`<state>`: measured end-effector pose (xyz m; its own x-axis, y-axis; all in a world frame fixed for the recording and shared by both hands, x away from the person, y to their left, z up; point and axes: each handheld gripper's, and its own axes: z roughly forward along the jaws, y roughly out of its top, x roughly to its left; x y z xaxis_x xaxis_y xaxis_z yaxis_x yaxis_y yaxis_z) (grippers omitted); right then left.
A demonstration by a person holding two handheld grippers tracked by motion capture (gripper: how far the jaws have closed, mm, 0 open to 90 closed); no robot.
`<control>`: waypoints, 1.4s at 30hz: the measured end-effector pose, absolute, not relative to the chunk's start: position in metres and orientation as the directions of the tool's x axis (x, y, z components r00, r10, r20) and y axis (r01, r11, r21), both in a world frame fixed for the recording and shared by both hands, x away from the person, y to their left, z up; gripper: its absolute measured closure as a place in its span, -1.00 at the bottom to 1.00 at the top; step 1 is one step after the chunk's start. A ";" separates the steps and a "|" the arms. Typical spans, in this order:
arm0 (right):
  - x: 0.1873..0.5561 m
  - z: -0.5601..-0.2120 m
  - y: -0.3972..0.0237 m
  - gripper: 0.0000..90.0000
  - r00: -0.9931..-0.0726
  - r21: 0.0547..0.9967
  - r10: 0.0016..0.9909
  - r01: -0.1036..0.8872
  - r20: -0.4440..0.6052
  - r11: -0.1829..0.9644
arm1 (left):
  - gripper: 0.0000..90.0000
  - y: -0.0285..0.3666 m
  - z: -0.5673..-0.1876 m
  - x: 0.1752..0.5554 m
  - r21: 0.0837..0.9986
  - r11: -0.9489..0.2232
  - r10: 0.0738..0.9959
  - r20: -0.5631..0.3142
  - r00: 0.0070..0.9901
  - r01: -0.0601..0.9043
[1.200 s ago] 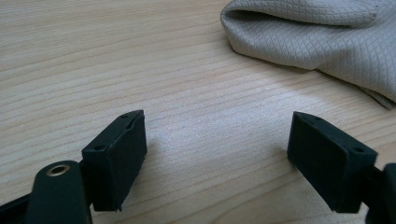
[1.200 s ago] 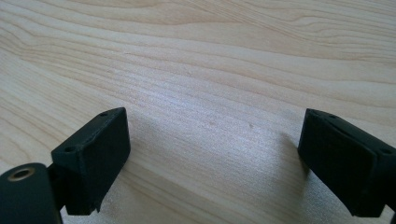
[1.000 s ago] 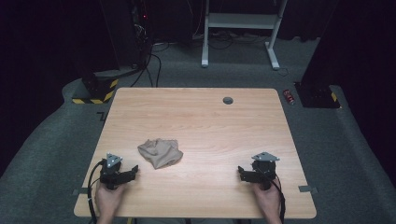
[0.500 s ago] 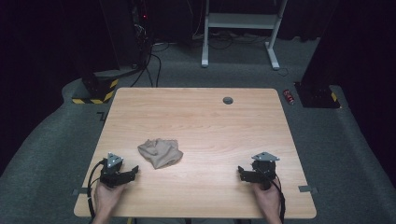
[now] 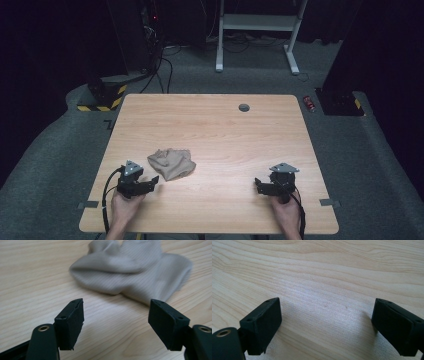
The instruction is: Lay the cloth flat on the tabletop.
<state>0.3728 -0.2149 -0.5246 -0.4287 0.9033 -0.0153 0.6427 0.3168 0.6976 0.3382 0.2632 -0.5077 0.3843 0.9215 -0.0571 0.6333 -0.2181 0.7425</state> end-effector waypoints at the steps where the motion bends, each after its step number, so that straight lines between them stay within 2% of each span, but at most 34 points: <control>1: 0.373 -0.525 -0.215 -0.80 -0.429 0.698 0.903 0.643 -0.015 0.317 | -0.35 0.260 -0.506 0.339 0.745 -0.223 0.918 -0.057 0.393 0.629; 13: 0.373 -0.525 -0.215 -0.80 -0.428 0.698 0.904 0.643 -0.014 0.316 | -0.35 0.234 -0.502 0.360 0.732 -0.252 0.909 -0.044 0.414 0.632; 16: 0.373 -0.525 -0.215 -0.80 -0.428 0.698 0.904 0.643 -0.014 0.316 | -0.29 0.229 -0.504 0.366 0.721 -0.256 0.914 -0.037 0.404 0.645; 20: 0.373 -0.525 -0.215 -0.80 -0.429 0.698 0.903 0.643 -0.015 0.317 | 0.01 0.222 -0.507 0.373 0.700 -0.279 0.916 -0.011 0.400 0.658; 26: 0.373 -0.525 -0.215 -0.80 -0.428 0.698 0.904 0.643 -0.016 0.317 | 0.88 0.219 -0.506 0.377 0.700 -0.299 0.898 -0.023 0.439 0.648; 27: 0.373 -0.525 -0.215 -0.80 -0.428 0.698 0.904 0.643 -0.015 0.316 | 0.94 0.218 -0.505 0.377 0.706 -0.294 0.894 -0.035 0.446 0.644; 36: 0.373 -0.525 -0.215 -0.80 -0.429 0.698 0.903 0.642 -0.015 0.317 | 0.98 0.200 -0.504 0.375 0.730 -0.285 0.848 -0.110 0.518 0.622; 42: 0.373 -0.525 -0.215 -0.80 -0.428 0.698 0.904 0.643 -0.016 0.317 | 0.99 0.176 -0.502 0.375 0.738 -0.315 0.809 -0.120 0.575 0.597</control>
<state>0.3728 -0.2149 -0.5246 -0.4283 0.9035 -0.0157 0.6425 0.3167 0.6978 0.3746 0.1764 -0.5021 0.5748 0.8095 -0.1200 0.5971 -0.3146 0.7380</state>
